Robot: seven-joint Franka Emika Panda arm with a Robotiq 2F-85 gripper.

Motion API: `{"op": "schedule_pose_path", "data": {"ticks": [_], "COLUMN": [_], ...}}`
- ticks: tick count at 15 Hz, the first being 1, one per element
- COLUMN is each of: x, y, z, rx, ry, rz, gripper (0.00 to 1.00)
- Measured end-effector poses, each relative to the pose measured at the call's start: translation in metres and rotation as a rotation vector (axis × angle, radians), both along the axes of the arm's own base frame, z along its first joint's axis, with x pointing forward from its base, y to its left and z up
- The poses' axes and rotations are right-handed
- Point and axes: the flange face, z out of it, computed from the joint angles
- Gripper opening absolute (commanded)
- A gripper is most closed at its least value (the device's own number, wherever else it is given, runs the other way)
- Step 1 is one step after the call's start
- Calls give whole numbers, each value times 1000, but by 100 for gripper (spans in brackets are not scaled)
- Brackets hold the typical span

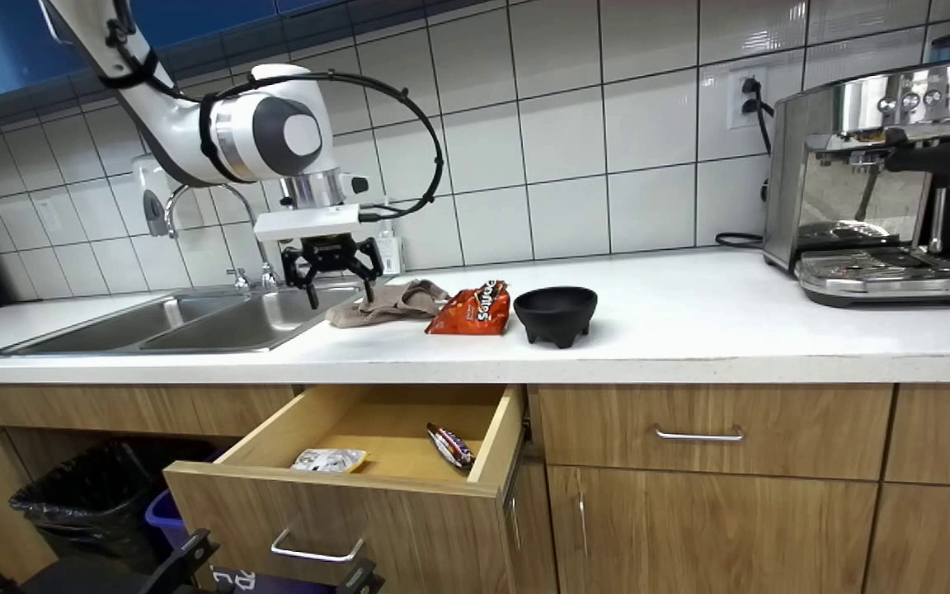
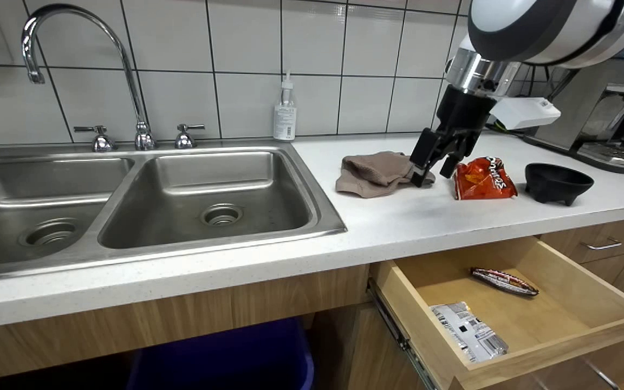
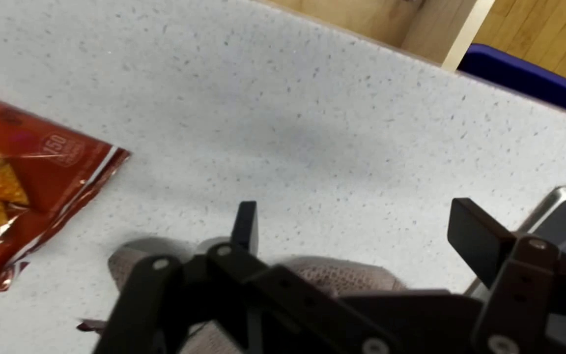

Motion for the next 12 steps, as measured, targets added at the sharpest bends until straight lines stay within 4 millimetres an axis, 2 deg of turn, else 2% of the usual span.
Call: {"op": "schedule_pose_path", "data": {"ticks": [6, 12], "x": [26, 50], "y": [-34, -74], "z": [25, 28], "rx": [11, 11], "ry": [-51, -73], "rz": [-170, -326], "gripper": [100, 100]}}
